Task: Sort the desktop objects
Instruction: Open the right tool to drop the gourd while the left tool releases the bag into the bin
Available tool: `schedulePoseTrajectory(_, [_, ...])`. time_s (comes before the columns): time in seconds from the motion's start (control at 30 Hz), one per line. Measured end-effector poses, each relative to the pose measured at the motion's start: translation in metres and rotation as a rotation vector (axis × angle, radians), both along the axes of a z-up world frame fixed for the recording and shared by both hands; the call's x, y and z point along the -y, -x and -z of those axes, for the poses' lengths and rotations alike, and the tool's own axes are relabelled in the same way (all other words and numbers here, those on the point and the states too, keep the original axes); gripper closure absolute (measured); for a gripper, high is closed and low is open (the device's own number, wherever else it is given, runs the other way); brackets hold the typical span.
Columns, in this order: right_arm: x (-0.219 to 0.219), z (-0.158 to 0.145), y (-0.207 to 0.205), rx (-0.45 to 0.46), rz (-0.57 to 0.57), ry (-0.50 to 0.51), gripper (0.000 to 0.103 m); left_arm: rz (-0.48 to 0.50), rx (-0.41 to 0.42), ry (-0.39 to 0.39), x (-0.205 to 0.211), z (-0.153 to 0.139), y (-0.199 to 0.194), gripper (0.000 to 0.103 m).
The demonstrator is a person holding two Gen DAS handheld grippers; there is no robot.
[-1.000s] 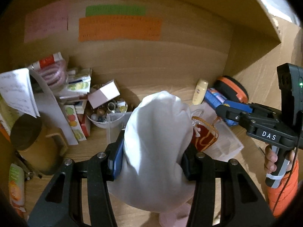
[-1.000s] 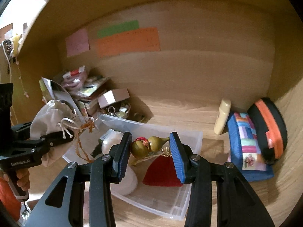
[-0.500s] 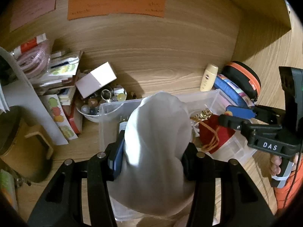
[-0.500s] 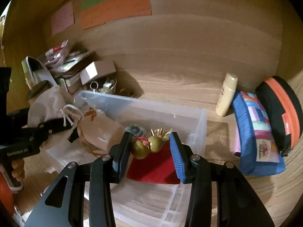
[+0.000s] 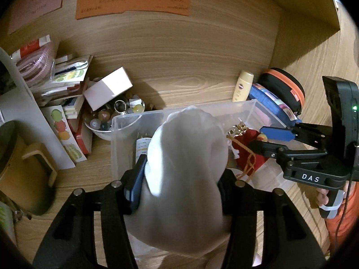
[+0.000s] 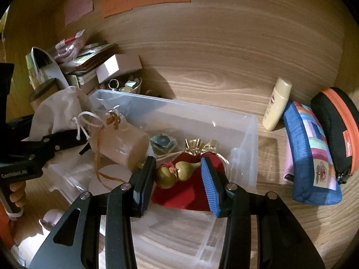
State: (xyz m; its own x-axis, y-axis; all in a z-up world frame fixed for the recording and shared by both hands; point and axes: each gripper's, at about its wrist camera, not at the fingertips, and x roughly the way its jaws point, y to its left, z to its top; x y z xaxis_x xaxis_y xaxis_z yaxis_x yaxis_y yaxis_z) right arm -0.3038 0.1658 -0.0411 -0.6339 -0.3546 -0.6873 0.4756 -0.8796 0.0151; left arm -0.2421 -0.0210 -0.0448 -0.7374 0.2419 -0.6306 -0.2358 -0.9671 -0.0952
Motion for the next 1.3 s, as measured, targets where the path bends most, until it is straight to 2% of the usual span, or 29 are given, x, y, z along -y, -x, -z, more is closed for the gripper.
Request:
schedulePoseTrajectory(0.17, [0.002, 0.0, 0.0, -0.008, 0.0, -0.017, 0.065, 0.011, 0.0, -0.008, 0.002, -0.001, -0.002, 0.045])
schedulePoseTrajectory(0.33, [0.001, -0.001, -0.001, -0.016, 0.009, -0.01, 0.06, 0.019, -0.004, -0.018, 0.003, -0.003, -0.004, 0.04])
schedulePoseTrajectory(0.43, [-0.001, -0.004, -0.003, -0.029, 0.018, 0.004, 0.052, 0.023, -0.015, -0.021, 0.003, -0.005, -0.006, 0.035])
schedulePoseTrajectory(0.57, [-0.004, -0.011, -0.007, -0.047, 0.021, 0.029, 0.042, 0.011, -0.039, 0.006, 0.0, -0.008, -0.009, 0.019])
schedulePoseTrajectory(0.67, [-0.006, -0.019, -0.013, -0.078, 0.024, 0.046, 0.031, 0.013, -0.051, 0.017, -0.001, -0.01, -0.011, 0.015])
schedulePoseTrajectory(0.73, [-0.008, -0.024, -0.016, -0.1, 0.022, 0.06, 0.029, -0.007, -0.068, 0.022, -0.001, -0.013, -0.013, 0.011])
schedulePoseTrajectory(0.8, [-0.01, -0.027, -0.015, -0.108, 0.038, 0.064, 0.021, -0.043, -0.069, 0.033, 0.0, -0.015, -0.012, 0.011])
schedulePoseTrajectory(0.93, [-0.017, -0.033, -0.016, -0.075, 0.075, 0.061, 0.021, -0.067, -0.058, 0.026, 0.004, -0.022, -0.018, 0.01])
schedulePoseTrajectory(1.3, [-0.036, -0.057, -0.063, -0.097, 0.121, 0.095, 0.017, -0.155, -0.211, 0.115, 0.012, -0.062, -0.08, 0.002])
